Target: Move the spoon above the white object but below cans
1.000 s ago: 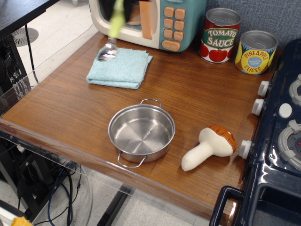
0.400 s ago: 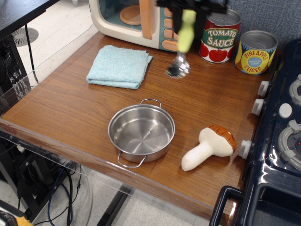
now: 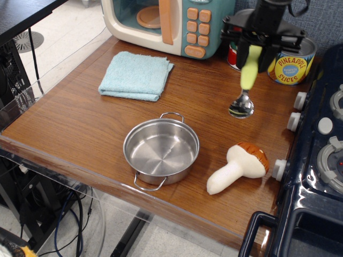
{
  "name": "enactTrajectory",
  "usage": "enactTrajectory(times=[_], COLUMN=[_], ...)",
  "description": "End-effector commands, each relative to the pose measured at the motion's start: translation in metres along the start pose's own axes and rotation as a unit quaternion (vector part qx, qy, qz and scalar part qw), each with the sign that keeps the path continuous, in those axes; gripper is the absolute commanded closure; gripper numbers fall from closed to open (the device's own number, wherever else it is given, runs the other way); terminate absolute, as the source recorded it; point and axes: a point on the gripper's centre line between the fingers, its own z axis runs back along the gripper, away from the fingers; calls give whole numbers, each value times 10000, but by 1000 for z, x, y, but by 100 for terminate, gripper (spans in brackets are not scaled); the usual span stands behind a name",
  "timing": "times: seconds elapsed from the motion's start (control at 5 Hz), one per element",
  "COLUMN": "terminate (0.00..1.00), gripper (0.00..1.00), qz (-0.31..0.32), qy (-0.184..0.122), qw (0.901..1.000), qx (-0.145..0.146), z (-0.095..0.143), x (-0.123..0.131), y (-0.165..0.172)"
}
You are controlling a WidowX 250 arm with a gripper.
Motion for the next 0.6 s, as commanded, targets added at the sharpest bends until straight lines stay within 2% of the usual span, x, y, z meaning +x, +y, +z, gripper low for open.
enactTrajectory(times=[0.0, 0.4], terminate=[0, 0], gripper=[100, 100], qz=[162, 156], qy=[-193, -96], qw=[9997, 9997], qx=[49, 189], z=[-16, -44], x=[10, 2], y=[-6, -6])
